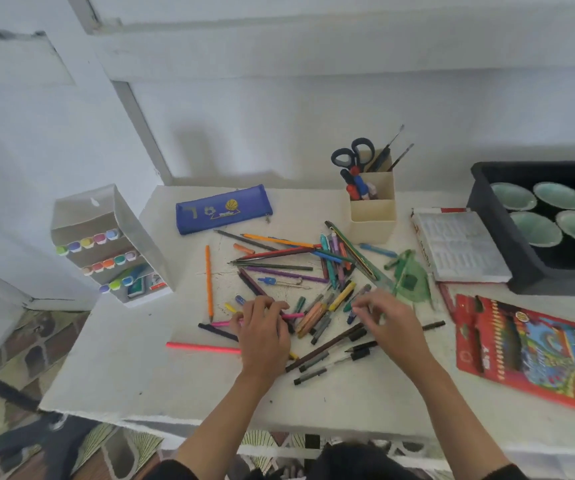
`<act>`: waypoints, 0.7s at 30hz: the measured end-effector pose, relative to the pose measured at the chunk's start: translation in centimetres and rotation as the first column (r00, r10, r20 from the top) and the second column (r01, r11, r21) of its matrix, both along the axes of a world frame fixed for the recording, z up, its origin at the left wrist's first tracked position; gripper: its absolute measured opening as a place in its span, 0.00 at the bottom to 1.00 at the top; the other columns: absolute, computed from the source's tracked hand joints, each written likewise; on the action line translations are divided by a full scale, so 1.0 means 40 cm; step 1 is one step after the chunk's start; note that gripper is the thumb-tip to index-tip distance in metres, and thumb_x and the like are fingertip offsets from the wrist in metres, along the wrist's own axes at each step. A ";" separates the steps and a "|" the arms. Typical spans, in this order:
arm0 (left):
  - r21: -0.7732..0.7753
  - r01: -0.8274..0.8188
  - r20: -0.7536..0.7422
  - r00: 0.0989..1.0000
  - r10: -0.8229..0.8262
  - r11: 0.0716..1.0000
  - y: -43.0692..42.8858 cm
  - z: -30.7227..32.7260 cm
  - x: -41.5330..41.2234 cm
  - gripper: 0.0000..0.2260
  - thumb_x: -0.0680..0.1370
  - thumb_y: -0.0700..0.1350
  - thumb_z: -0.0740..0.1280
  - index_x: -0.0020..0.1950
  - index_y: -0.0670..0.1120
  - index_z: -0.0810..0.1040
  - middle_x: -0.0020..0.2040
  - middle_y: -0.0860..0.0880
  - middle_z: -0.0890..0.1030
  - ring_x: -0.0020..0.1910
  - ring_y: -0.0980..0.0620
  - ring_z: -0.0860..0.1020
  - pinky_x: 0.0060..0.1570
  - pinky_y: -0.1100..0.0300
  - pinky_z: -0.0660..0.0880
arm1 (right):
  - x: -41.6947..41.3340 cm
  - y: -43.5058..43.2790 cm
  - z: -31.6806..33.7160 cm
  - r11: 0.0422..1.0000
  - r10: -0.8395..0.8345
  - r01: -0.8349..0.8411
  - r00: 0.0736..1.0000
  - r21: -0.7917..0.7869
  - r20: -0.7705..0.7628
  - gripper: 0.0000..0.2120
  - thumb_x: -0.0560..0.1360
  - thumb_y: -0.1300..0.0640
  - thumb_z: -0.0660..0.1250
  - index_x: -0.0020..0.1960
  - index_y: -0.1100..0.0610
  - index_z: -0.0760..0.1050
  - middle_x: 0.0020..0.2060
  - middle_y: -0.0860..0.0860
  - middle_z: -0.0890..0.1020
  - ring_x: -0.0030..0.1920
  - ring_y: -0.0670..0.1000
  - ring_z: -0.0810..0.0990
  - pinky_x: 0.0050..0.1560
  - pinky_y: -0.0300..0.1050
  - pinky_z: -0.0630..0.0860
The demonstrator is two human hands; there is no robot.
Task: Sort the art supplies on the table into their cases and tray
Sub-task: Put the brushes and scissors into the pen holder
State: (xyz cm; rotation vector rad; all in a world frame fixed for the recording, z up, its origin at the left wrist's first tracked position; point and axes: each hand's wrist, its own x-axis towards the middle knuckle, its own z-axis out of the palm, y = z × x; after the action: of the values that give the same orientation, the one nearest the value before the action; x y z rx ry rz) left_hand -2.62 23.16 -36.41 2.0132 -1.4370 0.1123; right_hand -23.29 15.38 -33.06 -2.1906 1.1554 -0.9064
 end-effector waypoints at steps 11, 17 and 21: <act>-0.120 0.523 -0.072 0.843 -0.533 0.844 0.072 0.015 0.015 0.04 0.66 0.42 0.61 0.35 0.47 0.76 0.41 0.53 0.75 0.43 0.52 0.71 0.42 0.57 0.57 | 0.027 0.225 -0.061 0.995 -0.057 0.069 0.985 0.069 -0.166 0.08 0.71 0.63 0.71 0.48 0.54 0.76 0.47 0.46 0.69 0.36 0.45 0.71 0.37 0.42 0.74; 0.051 0.575 0.015 0.817 -0.576 0.817 0.102 -0.005 0.040 0.04 0.67 0.46 0.64 0.37 0.52 0.78 0.46 0.55 0.75 0.50 0.53 0.71 0.48 0.56 0.56 | 0.056 0.232 -0.055 0.983 -0.149 0.169 0.962 0.069 -0.230 0.08 0.71 0.65 0.70 0.48 0.56 0.76 0.48 0.51 0.68 0.35 0.47 0.70 0.37 0.38 0.71; 0.112 0.503 0.011 0.862 -0.507 0.857 0.097 -0.004 0.040 0.05 0.68 0.50 0.63 0.38 0.53 0.78 0.47 0.55 0.74 0.51 0.53 0.70 0.47 0.56 0.54 | 0.063 0.223 -0.049 0.978 -0.177 0.198 0.949 0.058 -0.261 0.06 0.71 0.67 0.69 0.44 0.58 0.75 0.45 0.51 0.66 0.38 0.52 0.71 0.37 0.45 0.72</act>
State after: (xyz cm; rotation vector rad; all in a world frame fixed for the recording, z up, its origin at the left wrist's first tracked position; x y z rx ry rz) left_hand -1.03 27.05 -36.57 1.6477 -1.9858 -0.1550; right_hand -20.79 24.30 -35.03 -2.2027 1.5167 -0.6488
